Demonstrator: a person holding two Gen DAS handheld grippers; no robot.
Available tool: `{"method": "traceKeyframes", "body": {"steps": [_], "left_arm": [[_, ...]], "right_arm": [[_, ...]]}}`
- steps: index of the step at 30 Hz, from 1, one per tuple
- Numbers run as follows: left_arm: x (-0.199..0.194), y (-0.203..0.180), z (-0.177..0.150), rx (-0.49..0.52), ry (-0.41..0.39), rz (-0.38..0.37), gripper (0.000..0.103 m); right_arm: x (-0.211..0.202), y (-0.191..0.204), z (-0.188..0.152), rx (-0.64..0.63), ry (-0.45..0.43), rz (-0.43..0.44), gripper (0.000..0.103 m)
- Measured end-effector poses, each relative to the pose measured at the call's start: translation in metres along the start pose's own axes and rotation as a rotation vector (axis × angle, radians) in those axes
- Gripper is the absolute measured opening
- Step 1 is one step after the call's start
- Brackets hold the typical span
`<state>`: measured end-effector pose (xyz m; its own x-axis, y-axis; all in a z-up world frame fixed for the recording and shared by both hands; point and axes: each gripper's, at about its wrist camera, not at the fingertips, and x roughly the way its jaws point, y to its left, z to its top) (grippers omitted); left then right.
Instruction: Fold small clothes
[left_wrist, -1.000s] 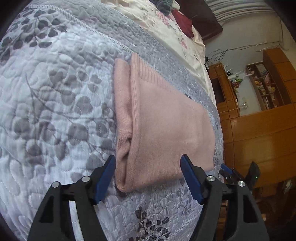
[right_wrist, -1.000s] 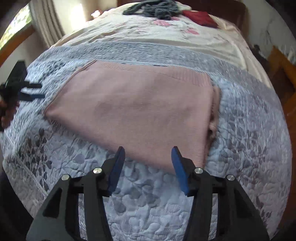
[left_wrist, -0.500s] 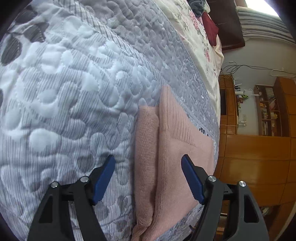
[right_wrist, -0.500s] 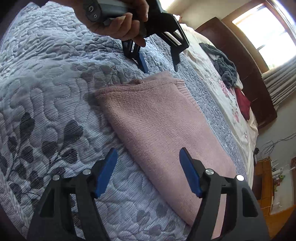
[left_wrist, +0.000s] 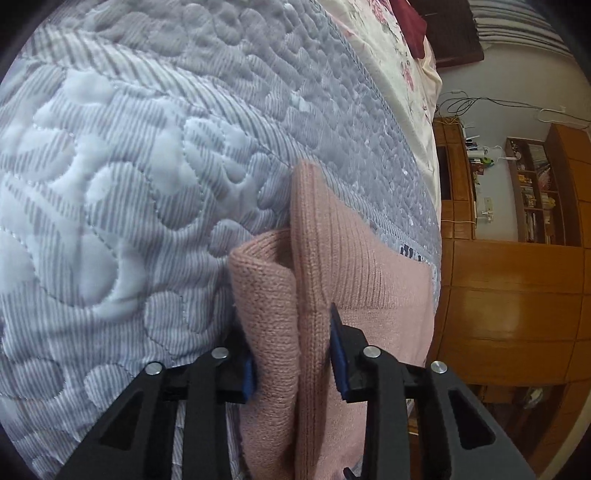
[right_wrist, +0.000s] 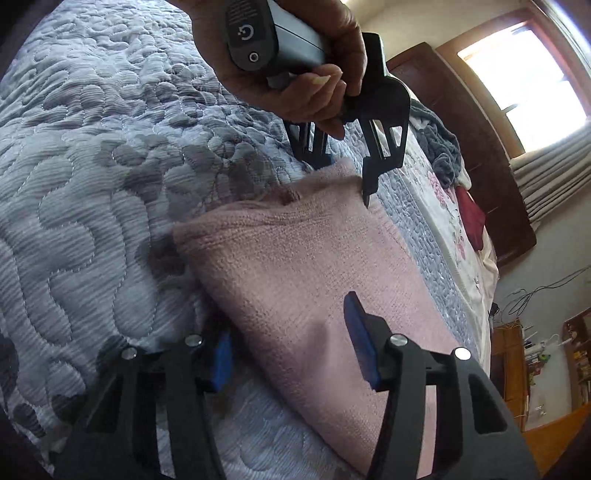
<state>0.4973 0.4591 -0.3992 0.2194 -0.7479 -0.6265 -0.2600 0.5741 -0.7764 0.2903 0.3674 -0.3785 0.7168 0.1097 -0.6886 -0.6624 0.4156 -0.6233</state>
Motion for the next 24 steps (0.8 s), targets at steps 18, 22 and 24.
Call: {"method": "traceKeyframes", "body": {"steps": [18, 22, 24], "left_arm": [[-0.032, -0.09, 0.004, 0.062, -0.041, 0.139, 0.02], [-0.043, -0.13, 0.0, 0.102, -0.055, 0.174, 0.02], [-0.046, -0.149, -0.002, 0.12, -0.062, 0.192, 0.02]], "right_arm": [[-0.044, -0.064, 0.027, 0.274, -0.072, 0.067, 0.01], [-0.063, -0.093, 0.024, 0.351, -0.101, 0.072, 0.01], [-0.075, -0.106, 0.02, 0.391, -0.117, 0.07, 0.01]]}}
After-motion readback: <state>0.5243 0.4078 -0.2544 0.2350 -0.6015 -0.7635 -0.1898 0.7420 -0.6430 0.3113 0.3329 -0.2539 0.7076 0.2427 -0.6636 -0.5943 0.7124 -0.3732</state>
